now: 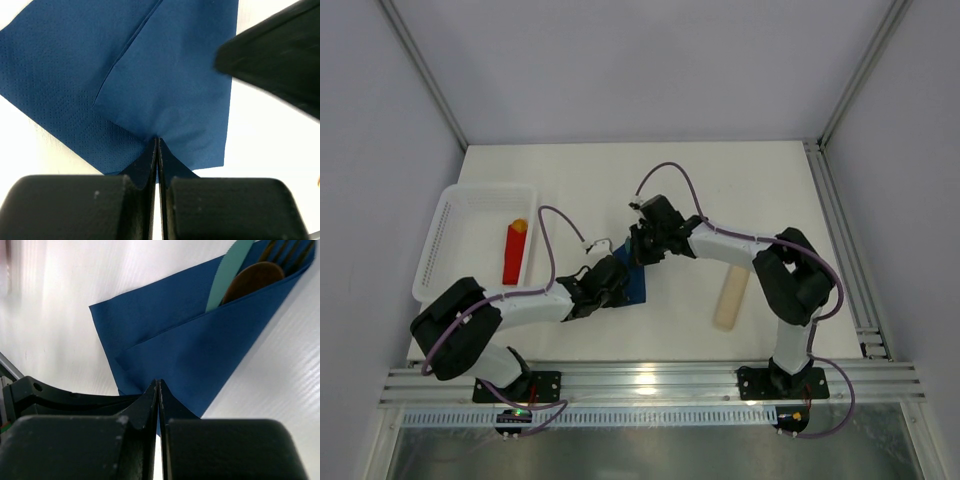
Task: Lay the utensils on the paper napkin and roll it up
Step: Roll the napkin at the center of the board.
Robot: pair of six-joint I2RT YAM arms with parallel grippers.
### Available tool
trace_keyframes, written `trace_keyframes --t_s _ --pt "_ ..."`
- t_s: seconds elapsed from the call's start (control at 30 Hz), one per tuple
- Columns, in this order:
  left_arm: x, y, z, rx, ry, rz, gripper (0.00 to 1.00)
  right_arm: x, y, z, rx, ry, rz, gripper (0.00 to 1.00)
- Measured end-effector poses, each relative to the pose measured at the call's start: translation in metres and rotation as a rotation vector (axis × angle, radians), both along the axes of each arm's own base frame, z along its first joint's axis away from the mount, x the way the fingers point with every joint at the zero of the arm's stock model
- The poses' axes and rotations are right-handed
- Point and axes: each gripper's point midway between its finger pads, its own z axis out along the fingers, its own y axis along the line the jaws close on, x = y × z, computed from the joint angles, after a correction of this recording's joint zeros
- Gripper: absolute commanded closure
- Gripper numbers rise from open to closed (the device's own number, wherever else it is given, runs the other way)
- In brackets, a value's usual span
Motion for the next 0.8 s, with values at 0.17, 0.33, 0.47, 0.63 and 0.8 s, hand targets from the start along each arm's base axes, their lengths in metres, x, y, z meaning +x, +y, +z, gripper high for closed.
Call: trace_keyframes --t_s 0.17,0.33,0.47,0.63,0.8 --pt "0.0 0.0 0.0 -0.001 0.0 0.0 1.0 -0.003 0.012 -0.013 -0.017 0.018 0.024 0.96" --pt "0.0 0.0 0.0 -0.002 0.001 0.002 1.0 0.002 0.016 -0.025 -0.035 0.028 0.023 0.96" --pt "0.0 0.0 0.0 -0.001 0.002 0.002 1.0 0.005 0.015 -0.035 -0.056 0.034 0.014 0.96" --pt "0.0 0.0 0.0 -0.001 0.003 0.002 1.0 0.004 0.015 -0.046 -0.074 0.047 0.012 0.96" --pt "-0.001 0.001 0.001 0.008 0.01 0.002 1.0 0.004 0.018 -0.046 -0.076 0.041 0.016 0.97"
